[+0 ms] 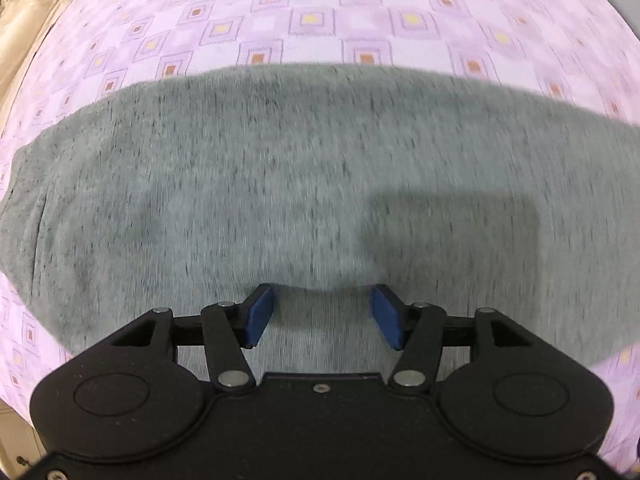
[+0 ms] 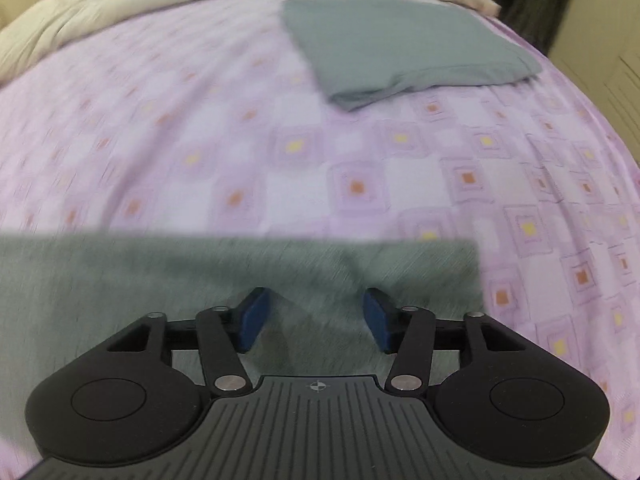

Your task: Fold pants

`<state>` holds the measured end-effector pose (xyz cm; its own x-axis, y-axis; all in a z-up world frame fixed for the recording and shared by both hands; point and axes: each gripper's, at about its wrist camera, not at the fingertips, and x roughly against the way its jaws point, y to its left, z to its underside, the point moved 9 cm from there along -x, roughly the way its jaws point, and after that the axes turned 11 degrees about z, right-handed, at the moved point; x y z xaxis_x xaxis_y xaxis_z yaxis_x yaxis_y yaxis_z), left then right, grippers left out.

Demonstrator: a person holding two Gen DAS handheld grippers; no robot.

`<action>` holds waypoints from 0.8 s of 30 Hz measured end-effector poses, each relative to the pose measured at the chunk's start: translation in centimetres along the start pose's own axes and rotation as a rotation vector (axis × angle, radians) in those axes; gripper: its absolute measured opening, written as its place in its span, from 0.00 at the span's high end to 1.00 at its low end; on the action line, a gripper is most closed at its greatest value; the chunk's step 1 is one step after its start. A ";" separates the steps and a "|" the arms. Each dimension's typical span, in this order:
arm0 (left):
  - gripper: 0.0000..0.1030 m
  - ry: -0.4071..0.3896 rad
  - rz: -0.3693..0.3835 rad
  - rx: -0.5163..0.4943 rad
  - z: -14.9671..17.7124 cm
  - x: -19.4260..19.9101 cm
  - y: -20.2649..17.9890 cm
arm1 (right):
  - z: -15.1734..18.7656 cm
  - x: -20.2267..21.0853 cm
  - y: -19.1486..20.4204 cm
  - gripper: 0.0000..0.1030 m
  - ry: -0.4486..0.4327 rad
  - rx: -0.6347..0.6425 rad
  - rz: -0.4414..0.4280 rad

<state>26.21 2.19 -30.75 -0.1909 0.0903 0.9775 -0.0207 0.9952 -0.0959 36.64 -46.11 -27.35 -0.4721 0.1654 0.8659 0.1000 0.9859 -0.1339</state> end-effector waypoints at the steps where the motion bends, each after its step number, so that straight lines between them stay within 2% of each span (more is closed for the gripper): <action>1: 0.37 0.000 -0.006 0.002 -0.6 -0.1 0.0 | -0.2 -0.2 -0.2 0.50 0.005 -0.010 -0.002; 5: 0.36 0.002 -0.027 -0.008 -2.5 -0.5 -0.3 | -0.5 0.2 -0.1 0.50 -0.012 0.036 0.015; 7: 0.39 0.004 -0.034 -0.020 -2.9 -0.2 -0.6 | -0.3 1.6 0.3 0.49 -0.059 0.055 0.012; 11: 0.42 -0.019 -0.030 -0.049 -1.7 1.5 -1.7 | 1.3 6.2 3.0 0.48 -0.182 0.166 -0.153; 16: 0.42 -0.020 0.018 -0.027 3.0 3.2 -2.4 | 7.4 11.9 10.9 0.49 -0.266 0.527 -0.387; 18: 0.42 -0.028 0.012 -0.036 4.7 4.2 -3.0 | 10.4 13.4 14.5 0.49 -0.287 0.686 -0.467; 21: 0.42 -0.031 0.000 -0.063 6.8 4.8 -3.2 | 13.9 14.7 19.2 0.57 -0.323 0.894 -0.535; 24: 0.42 -0.034 -0.014 -0.097 8.6 5.1 -3.1 | 16.4 15.4 22.9 0.59 -0.384 1.080 -0.568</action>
<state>16.89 -0.77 -27.12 -0.2245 0.0761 0.9715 0.0708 0.9956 -0.0616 17.25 -20.65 -25.00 -0.4539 -0.4652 0.7600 -0.8718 0.4083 -0.2707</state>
